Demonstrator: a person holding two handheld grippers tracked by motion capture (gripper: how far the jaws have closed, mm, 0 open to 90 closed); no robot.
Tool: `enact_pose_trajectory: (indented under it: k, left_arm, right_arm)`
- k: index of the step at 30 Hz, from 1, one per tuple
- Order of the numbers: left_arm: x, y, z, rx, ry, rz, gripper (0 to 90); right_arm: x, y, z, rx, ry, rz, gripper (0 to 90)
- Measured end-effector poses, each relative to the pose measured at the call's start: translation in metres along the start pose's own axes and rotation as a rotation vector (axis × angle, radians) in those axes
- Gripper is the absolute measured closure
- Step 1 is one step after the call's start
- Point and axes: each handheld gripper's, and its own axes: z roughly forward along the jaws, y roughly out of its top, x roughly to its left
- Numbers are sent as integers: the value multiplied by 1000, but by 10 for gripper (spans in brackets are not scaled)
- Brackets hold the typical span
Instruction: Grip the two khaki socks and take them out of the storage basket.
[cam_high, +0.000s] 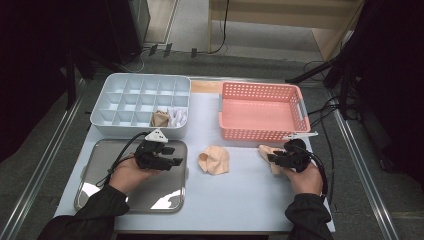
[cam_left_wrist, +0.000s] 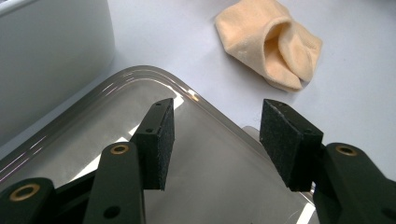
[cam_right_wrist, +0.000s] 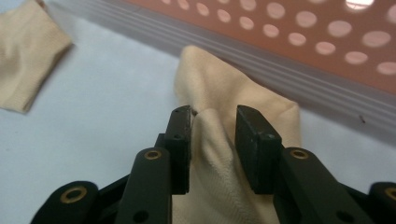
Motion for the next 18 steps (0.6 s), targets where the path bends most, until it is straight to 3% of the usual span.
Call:
enact_pose_trajectory:
  k: [6, 18]
  left_arm:
    - [0, 0, 0, -2, 1, -1, 465]
    - [-1, -1, -2, -10, 11, -8, 435]
  right_arm:
    - [10, 6, -12, -56, -1, 7, 613]
    - [36, 15, -9, -71, 15, -30, 617]
